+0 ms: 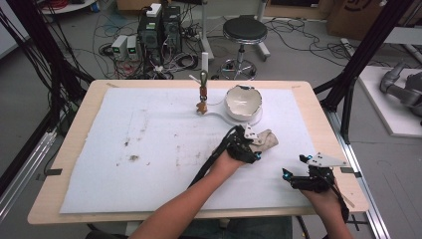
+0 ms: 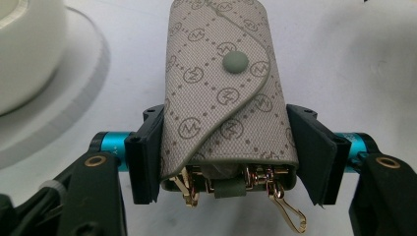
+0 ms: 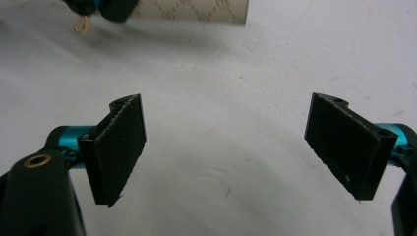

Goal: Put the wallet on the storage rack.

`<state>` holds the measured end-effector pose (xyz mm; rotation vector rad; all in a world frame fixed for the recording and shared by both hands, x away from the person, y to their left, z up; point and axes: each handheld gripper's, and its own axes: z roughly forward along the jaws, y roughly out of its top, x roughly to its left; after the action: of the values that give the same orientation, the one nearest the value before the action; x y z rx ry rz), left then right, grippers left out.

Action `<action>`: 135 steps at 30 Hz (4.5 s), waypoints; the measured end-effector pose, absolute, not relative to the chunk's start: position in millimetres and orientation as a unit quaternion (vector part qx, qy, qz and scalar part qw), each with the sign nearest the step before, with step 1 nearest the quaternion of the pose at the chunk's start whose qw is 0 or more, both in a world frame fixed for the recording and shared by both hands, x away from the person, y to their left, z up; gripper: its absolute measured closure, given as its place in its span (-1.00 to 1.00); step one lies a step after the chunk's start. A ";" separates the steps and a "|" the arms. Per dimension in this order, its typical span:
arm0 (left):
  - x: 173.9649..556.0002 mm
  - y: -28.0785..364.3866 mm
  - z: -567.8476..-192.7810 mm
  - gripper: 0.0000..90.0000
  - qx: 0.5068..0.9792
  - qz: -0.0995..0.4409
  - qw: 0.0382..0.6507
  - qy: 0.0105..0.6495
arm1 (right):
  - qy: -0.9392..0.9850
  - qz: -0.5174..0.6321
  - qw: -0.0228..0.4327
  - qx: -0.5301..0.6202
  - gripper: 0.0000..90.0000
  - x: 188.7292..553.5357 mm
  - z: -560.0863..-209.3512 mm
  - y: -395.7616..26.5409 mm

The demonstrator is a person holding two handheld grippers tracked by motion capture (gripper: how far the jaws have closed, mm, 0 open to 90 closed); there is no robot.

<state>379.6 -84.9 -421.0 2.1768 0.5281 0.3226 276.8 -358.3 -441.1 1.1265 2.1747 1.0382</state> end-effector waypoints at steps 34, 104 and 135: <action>433.7 -6.0 -344.5 -0.20 0.848 0.208 0.408 0.267 | 0.809 0.377 0.229 0.388 -0.65 291.4 -443.0 -338.9; 486.9 -65.2 -358.0 -0.45 0.862 0.206 0.374 0.272 | 0.800 0.377 0.244 0.398 -0.65 279.5 -440.6 -349.6; 422.8 50.8 -362.3 -0.58 0.827 0.194 0.448 0.279 | 0.816 0.385 0.224 0.370 -0.65 310.0 -442.3 -317.5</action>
<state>422.8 50.8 -362.3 2.0470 0.6896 0.4789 310.0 -317.5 -442.3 1.0201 2.2515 1.0619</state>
